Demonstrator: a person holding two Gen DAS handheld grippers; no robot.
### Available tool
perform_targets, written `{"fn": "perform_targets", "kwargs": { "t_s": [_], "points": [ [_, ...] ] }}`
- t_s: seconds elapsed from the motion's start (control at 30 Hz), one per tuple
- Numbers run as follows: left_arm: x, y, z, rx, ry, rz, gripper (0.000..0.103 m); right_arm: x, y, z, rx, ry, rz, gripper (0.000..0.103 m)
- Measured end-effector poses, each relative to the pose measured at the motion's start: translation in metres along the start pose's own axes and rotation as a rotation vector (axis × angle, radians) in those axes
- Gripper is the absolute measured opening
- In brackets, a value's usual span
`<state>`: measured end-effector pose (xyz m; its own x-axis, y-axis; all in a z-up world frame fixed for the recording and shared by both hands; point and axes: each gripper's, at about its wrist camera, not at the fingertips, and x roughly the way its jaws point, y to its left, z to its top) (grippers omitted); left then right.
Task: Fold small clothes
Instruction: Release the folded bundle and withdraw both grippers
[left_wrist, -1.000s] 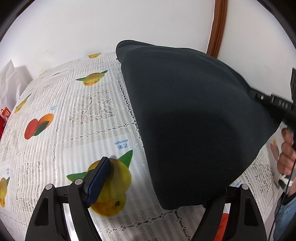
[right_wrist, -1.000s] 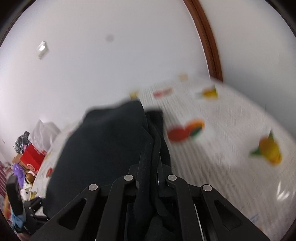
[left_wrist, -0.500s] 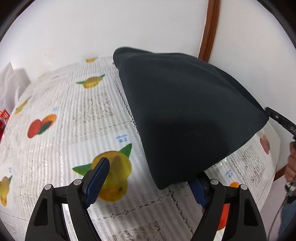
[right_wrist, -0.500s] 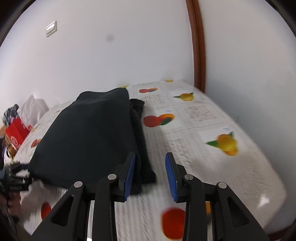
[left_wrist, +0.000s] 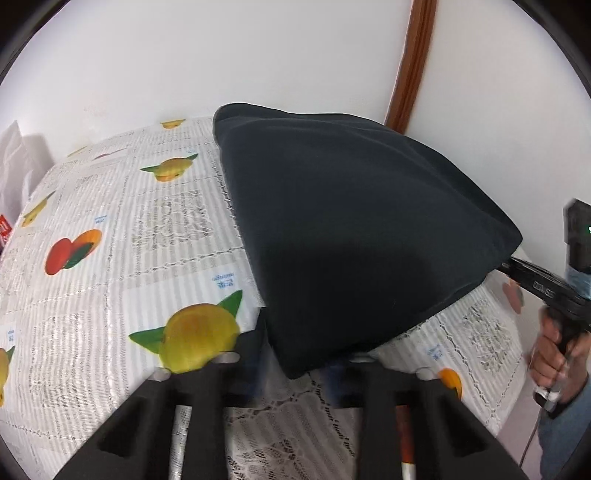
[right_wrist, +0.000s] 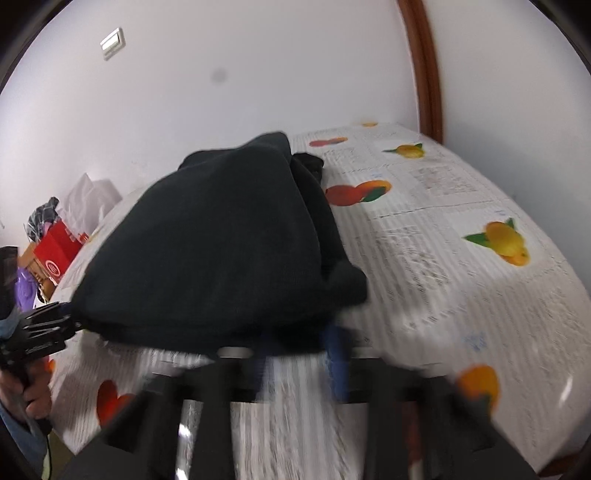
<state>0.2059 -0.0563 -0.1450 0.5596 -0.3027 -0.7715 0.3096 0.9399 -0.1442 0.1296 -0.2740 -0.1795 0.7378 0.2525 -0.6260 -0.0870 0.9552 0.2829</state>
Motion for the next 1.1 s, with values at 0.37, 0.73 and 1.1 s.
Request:
{"fn": "perform_targets", "kwargs": {
  "t_s": [0.37,0.73,1.1],
  "points": [
    [-0.014,0.056,0.003,-0.084,0.002,0.064,0.014,0.042,0.049,0.037,-0.042,0.036,0.035,0.006],
    [-0.028,0.072,-0.013,-0.045,0.033,0.032,0.02,-0.021,0.06,0.024,-0.207,-0.018,0.069,0.034],
    [-0.077,0.071,-0.013,-0.027,-0.122,-0.039,0.054,0.048,0.082,0.092,-0.048,-0.013,0.126,0.035]
  ]
}}
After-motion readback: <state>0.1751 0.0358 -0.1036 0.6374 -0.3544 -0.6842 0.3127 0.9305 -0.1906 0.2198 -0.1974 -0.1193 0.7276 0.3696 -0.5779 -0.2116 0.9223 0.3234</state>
